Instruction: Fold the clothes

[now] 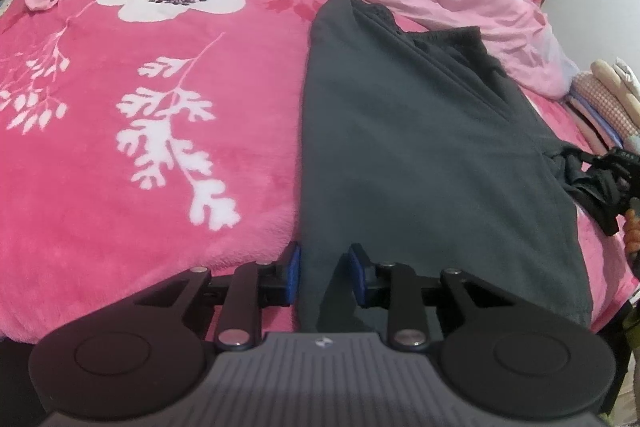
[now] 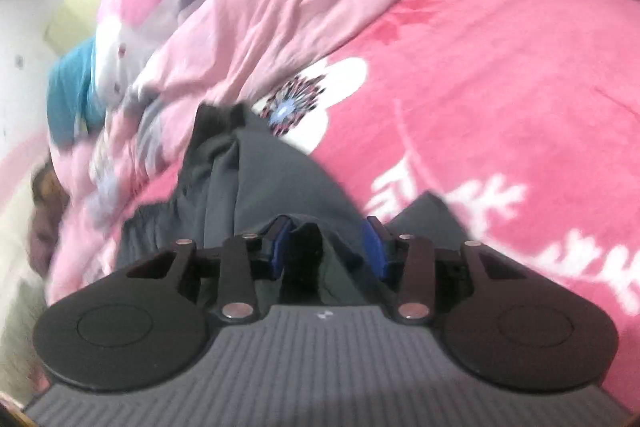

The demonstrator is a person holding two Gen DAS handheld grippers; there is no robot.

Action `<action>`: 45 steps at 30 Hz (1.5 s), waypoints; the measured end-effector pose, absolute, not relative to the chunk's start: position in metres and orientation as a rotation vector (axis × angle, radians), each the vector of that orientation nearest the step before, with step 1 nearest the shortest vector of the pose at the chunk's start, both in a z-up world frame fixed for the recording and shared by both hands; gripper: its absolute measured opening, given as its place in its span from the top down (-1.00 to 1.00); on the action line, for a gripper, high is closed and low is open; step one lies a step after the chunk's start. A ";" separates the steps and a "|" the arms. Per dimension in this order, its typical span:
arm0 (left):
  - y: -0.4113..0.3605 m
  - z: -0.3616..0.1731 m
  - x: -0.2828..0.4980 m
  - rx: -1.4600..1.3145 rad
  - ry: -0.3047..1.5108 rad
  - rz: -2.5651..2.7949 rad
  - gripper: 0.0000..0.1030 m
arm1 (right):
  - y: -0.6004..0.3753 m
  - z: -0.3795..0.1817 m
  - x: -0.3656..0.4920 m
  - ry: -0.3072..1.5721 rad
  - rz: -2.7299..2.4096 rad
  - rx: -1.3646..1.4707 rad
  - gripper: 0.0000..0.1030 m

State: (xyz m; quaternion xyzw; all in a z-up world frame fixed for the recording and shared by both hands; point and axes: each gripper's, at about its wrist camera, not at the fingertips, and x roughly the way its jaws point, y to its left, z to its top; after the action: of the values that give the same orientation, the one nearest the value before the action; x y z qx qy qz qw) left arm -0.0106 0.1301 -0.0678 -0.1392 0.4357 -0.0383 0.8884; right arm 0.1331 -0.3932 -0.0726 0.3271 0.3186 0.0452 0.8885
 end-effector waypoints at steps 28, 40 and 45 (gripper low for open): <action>0.129 -0.066 -0.006 -0.324 0.927 -0.042 0.51 | -0.225 -0.072 -0.068 0.684 0.768 -0.169 -0.05; 0.138 -0.067 -0.005 -0.377 0.928 -0.040 0.64 | -0.259 -0.077 -0.051 0.729 0.733 0.254 0.98; 0.145 -0.069 -0.006 -0.419 0.927 -0.048 0.69 | -0.310 -0.123 -0.030 0.933 0.694 0.800 0.98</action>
State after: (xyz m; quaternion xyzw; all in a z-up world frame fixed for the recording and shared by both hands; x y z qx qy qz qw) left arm -0.0055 0.1449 -0.0693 -0.2005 0.4438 -0.0230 0.8731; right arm -0.0300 -0.3100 -0.1234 0.3678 0.4286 0.3189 0.7612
